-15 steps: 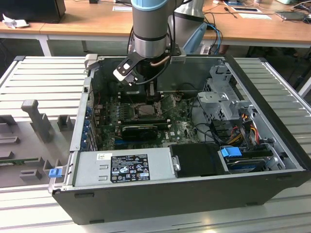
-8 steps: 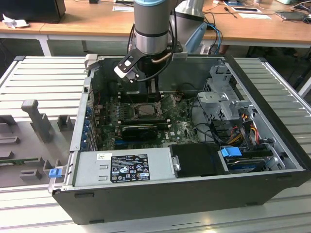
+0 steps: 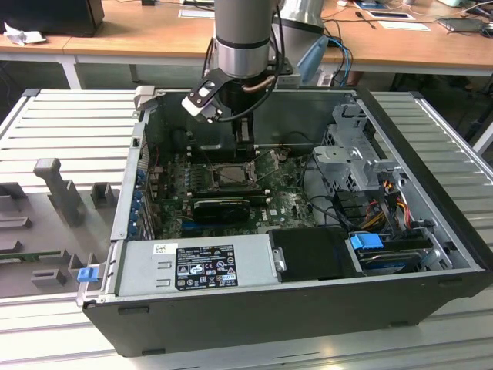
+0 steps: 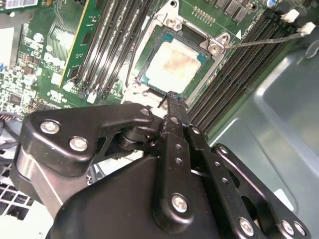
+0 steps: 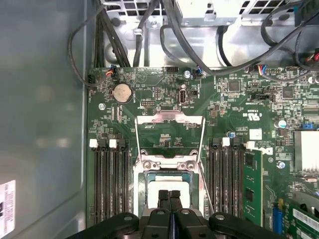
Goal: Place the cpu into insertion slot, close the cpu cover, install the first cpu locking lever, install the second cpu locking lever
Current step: 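Close the cpu cover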
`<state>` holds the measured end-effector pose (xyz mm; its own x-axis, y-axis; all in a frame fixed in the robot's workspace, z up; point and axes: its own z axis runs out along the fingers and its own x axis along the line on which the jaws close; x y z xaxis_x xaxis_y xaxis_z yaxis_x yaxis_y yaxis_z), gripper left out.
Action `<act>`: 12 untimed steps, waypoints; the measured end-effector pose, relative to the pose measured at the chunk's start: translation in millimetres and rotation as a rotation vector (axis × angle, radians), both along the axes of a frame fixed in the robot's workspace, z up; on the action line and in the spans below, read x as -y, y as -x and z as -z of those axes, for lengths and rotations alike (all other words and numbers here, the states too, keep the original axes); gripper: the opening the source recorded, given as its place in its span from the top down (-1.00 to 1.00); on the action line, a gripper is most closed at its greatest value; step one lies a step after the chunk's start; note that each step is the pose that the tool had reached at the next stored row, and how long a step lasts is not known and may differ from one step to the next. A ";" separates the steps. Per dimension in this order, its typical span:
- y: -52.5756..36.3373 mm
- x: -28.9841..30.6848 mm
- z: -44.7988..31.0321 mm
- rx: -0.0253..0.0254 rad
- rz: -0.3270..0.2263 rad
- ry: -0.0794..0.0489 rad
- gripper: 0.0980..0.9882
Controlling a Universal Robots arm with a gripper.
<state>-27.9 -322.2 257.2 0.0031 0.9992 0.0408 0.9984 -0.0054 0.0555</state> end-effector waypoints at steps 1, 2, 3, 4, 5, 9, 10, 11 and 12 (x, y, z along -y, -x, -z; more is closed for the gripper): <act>0.0 0.0 -1.7 -0.0001 0.000 0.000 0.98; -0.1 0.0 -2.3 0.0000 0.000 0.000 0.98; -0.4 0.0 -2.6 0.0001 0.000 0.000 0.98; -1.6 0.0 -3.3 0.0000 0.000 0.000 0.98; -2.4 0.0 -4.9 0.0000 0.000 0.000 0.98; -3.4 0.0 -14.8 0.0001 0.000 0.000 0.98; -4.6 0.0 -14.9 0.0000 0.000 0.000 0.98; -5.9 0.0 -14.9 -0.0001 0.000 0.000 0.98; -7.6 0.0 -14.9 0.0000 0.000 0.000 0.98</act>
<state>-20.3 -322.2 272.0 0.0031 0.9992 0.0409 0.9984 -0.0054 0.0554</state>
